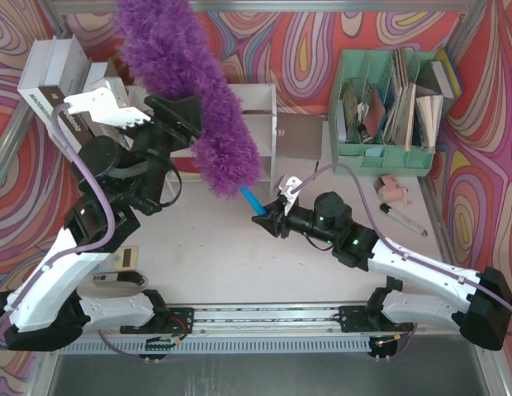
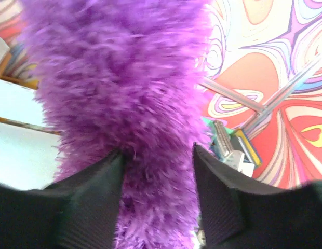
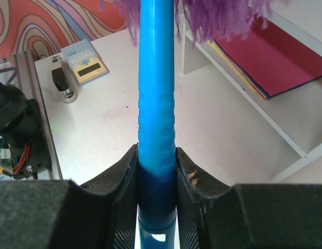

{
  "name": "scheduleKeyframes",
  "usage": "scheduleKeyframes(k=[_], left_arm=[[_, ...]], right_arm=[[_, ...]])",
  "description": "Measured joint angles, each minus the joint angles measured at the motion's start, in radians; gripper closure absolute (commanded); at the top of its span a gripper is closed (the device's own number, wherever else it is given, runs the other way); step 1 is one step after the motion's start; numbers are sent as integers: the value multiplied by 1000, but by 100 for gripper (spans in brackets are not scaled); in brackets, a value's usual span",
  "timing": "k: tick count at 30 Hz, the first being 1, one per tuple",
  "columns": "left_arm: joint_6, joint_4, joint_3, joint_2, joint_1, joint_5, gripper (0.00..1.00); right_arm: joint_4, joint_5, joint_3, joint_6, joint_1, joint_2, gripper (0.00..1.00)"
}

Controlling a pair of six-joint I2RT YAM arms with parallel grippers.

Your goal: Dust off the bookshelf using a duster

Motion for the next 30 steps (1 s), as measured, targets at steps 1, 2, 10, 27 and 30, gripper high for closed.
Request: scheduleKeyframes(k=[1, 2, 10, 27, 30], left_arm=[[-1, 2, -1, -4, 1, -3, 33], [0, 3, -1, -6, 2, -7, 28], [1, 6, -9, -11, 9, -30, 13], [-187, -224, -147, -102, 118, -88, 3], [-336, -348, -222, -113, 217, -18, 2]], right_arm=[[-10, 5, 0, 4, 0, -10, 100], [-19, 10, 0, 6, -1, -19, 100], [-44, 37, 0, 18, -1, -112, 100], [-50, 100, -39, 86, -1, -130, 100], [-50, 104, -44, 87, -1, -130, 100]])
